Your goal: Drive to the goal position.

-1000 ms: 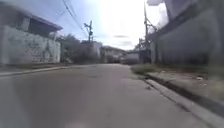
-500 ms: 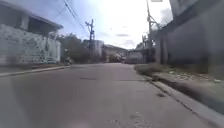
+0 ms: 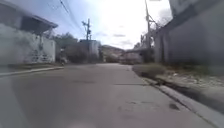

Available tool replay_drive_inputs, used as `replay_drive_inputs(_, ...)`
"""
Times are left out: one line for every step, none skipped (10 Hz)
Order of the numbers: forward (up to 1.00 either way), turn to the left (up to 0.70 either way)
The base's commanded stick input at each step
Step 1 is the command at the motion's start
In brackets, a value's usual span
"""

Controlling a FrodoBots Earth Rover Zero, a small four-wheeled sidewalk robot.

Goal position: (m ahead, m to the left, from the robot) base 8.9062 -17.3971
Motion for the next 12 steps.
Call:
replay_drive_inputs(1.0, 0.0)
replay_drive_inputs(1.0, 0.0)
replay_drive_inputs(1.0, 0.0)
replay_drive_inputs(1.0, 0.0)
replay_drive_inputs(1.0, 0.0)
replay_drive_inputs(1.0, 0.0)
replay_drive_inputs(1.0, 0.0)
replay_drive_inputs(1.0, -0.02)
replay_drive_inputs(1.0, -0.02)
replay_drive_inputs(1.0, -0.02)
replay_drive_inputs(1.0, -0.02)
replay_drive_inputs(1.0, -0.02)
